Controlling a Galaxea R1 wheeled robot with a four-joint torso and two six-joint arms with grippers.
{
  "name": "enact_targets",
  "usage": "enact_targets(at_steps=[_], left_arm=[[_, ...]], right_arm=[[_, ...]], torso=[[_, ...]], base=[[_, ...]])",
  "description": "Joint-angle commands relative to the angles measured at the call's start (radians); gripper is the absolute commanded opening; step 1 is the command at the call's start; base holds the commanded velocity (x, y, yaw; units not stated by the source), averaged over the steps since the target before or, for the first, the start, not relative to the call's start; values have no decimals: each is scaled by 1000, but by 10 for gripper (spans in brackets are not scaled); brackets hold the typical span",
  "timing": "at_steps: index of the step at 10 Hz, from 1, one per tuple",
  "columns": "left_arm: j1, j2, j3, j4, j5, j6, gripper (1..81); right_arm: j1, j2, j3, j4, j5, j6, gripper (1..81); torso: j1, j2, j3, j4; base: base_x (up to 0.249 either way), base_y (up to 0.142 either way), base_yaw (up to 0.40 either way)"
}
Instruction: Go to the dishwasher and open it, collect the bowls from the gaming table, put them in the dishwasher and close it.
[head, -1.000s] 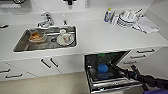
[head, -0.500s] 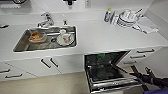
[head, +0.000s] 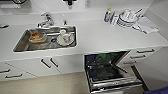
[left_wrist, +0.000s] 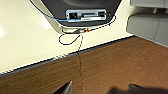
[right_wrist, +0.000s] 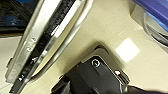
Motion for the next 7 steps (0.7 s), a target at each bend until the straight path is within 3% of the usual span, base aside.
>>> enact_targets(at_steps=[1,2,3,7], left_arm=[[51,32,-83,-70,91,-2,811],[51,33,-88,-70,91,-2,811],[51,33,-88,-73,91,-2,811],[51,29,-88,-75,90,-3,811]], right_arm=[[-231,-40,23,-21,-7,-7,811],[-278,-10,9,-35,-1,-7,811],[-316,30,-9,-39,7,-9,811],[-419,183,-102,-39,45,-4,811]], torso=[[0,0,0,0],[0,0,0,0],[64,-100,0,0],[99,-159,1,0]], base=[[0,0,0],[0,0,0],[0,0,0],[0,0,0]])
